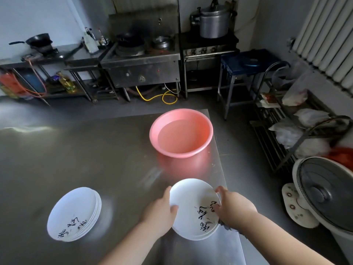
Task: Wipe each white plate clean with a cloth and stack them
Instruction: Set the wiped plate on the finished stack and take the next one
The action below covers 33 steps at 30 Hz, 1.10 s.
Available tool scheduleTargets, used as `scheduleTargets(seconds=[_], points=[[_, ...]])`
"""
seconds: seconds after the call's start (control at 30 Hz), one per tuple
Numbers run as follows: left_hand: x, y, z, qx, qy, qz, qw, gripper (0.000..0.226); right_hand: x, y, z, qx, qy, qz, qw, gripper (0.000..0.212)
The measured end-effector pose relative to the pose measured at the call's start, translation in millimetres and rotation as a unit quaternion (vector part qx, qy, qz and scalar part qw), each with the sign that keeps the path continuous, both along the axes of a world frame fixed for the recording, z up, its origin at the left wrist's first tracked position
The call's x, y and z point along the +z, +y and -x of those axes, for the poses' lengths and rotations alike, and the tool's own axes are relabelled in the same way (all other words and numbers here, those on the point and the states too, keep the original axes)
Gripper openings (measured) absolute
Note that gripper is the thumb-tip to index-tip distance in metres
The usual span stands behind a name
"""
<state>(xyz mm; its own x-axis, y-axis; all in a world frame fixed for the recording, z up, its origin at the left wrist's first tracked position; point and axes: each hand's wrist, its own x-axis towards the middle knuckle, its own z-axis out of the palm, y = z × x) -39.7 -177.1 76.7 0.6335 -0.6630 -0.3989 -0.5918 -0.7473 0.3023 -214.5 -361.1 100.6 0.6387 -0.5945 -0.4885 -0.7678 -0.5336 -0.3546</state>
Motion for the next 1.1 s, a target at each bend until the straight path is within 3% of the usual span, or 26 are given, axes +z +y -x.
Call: scheduleTargets(seconds=[0.17, 0.3, 0.57, 0.93, 1.0, 1.1], points=[[-6.0, -0.8, 2.0, -0.023, -0.049, -0.01, 0.998, 0.066, -3.8, 3.6, 0.8, 0.012, 0.002, 0.02, 1.0, 0.038], [-8.0, 3.0, -1.6, -0.034, -0.036, -0.013, 0.999, 0.064, -1.7, 6.3, -0.7, 0.018, 0.003, 0.083, 0.996, 0.032], [6.1, 37.8, -39.7, -0.039, -0.055, 0.036, 0.997, 0.071, 18.1, 45.0, -46.4, 0.066, -0.052, 0.197, 0.977, 0.043], [1.5, 229.0, -183.3, 0.077, -0.073, -0.003, 0.994, 0.023, 1.2, 180.7, -201.2, 0.172, -0.138, 0.086, 0.972, 0.059], [-8.4, 263.2, -205.9, 0.115, -0.081, -0.01, 0.99, 0.025, -11.6, 206.9, -228.1, 0.175, -0.125, 0.061, 0.975, 0.059], [-22.1, 301.5, -232.6, 0.151, -0.093, -0.011, 0.984, 0.045, -33.0, 240.7, -264.0, 0.173, -0.098, 0.044, 0.979, 0.059]])
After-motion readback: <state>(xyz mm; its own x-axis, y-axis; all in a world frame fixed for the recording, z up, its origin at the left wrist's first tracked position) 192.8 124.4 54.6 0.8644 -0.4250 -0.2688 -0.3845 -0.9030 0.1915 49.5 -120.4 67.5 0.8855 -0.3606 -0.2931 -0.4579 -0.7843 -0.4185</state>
